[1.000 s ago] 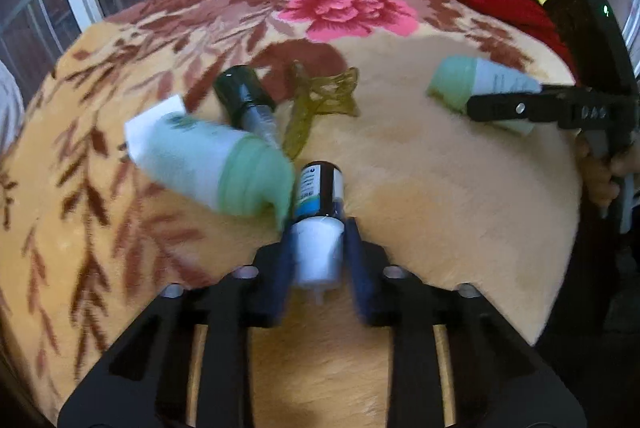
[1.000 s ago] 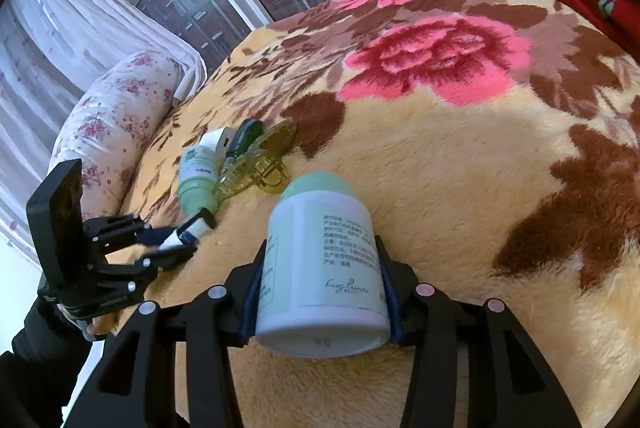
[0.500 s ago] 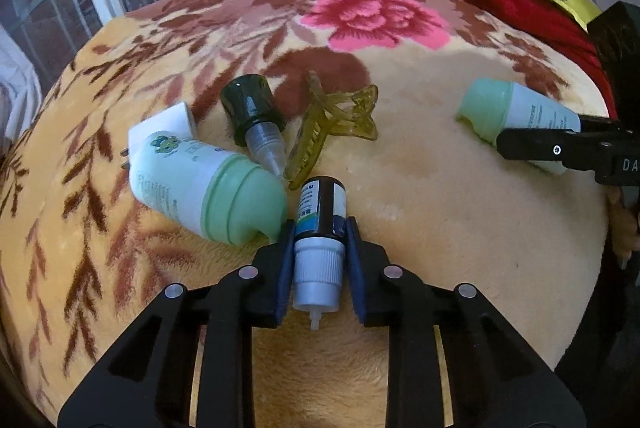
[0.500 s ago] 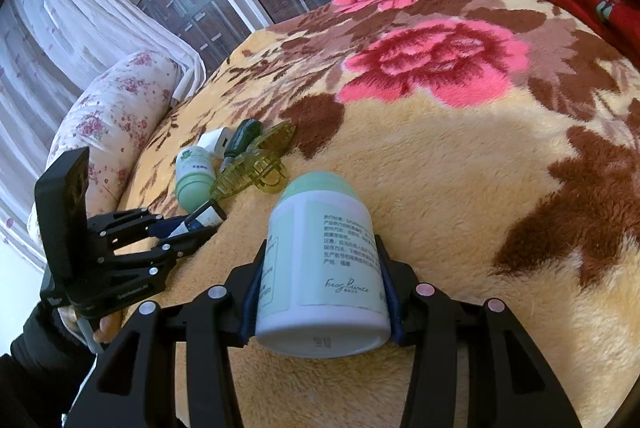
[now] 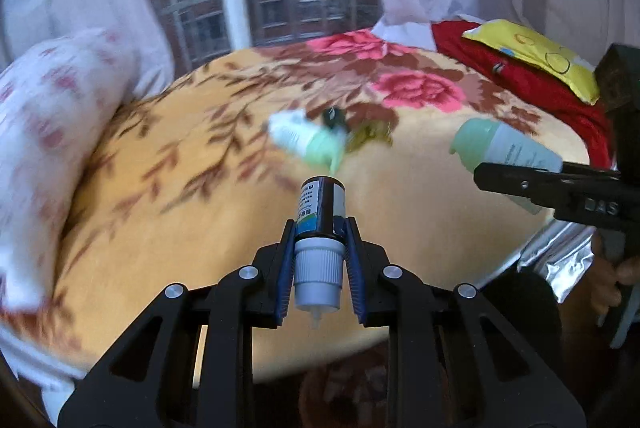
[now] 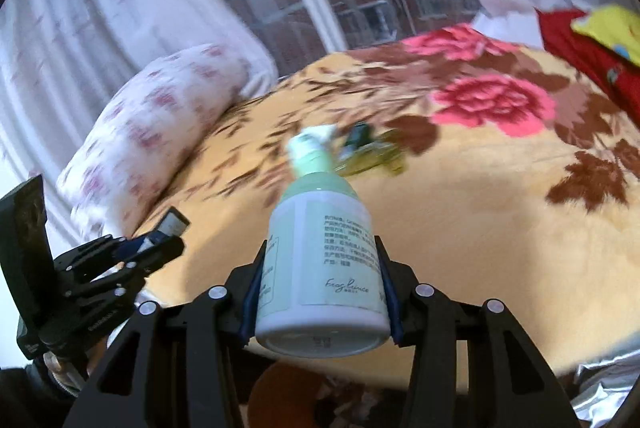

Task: Collect trash
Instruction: 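Carry both bottles down over the orange bin and open both grippers, then grasp the green roll-on bottle with the left gripper while the right grasps the green hair clip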

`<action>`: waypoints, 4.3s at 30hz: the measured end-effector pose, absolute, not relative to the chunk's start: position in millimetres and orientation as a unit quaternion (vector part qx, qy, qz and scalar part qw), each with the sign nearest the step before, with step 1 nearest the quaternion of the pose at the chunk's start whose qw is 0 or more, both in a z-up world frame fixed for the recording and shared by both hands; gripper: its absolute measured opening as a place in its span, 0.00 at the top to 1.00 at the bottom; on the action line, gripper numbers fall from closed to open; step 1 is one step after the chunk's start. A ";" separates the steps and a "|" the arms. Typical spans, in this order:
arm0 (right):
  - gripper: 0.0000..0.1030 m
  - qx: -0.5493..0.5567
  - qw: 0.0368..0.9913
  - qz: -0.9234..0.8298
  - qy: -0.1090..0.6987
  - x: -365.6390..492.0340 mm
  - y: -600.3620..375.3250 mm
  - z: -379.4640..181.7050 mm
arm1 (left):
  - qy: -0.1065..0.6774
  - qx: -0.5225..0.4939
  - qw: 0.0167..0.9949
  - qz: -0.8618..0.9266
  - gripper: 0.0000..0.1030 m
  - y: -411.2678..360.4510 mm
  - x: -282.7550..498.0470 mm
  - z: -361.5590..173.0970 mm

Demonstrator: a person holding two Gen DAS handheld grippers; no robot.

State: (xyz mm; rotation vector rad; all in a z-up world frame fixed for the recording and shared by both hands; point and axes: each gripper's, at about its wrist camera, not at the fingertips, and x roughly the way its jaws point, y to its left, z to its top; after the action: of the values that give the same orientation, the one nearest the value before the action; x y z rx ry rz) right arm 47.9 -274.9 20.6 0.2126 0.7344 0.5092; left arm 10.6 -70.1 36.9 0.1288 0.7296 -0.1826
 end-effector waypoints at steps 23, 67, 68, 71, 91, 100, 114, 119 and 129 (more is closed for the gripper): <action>0.54 0.022 0.847 0.217 0.485 -77.8 -201.5 -90.9 | 0.544 -0.036 0.838 -0.029 0.77 -22.6 -49.4 -112.9; 0.38 0.040 0.898 0.198 0.390 -25.7 -261.6 -7.2 | 0.448 -0.059 0.890 -0.058 0.24 -16.0 6.0 -12.3; 0.38 0.046 0.900 0.196 0.386 -19.3 -266.1 -4.0 | 0.442 -0.058 0.893 -0.057 0.21 -19.6 18.7 -5.3; 0.36 0.070 0.906 0.186 0.373 0.5 -282.4 1.0 | 0.435 -0.071 0.896 -0.054 0.20 -33.8 72.4 11.1; 0.33 0.174 0.891 0.162 0.388 20.5 -363.7 -36.0 | 0.516 -0.161 0.833 0.116 0.43 -74.0 273.7 -42.2; 0.33 0.167 0.893 0.182 0.376 27.7 -348.7 0.8 | 0.500 -0.097 0.860 0.039 0.46 -41.1 221.0 -9.8; 0.35 0.285 0.803 0.070 0.519 242.8 -253.8 2.2 | 0.479 -0.013 0.875 0.071 0.48 58.4 203.9 -23.7; 0.35 0.294 0.773 -0.021 0.561 274.1 -244.2 -22.0 | 0.465 0.026 0.882 0.071 0.52 47.3 203.4 -33.9; 0.52 0.254 0.763 -0.149 0.575 274.2 -221.9 -39.6 | 0.465 0.010 0.883 0.060 0.52 52.7 204.0 -36.6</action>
State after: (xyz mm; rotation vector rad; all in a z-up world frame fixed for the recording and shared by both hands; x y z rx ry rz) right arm 274.2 -221.9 -39.6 0.5522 1.2502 -0.3244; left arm 204.0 52.7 -36.6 0.0211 0.9675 0.1247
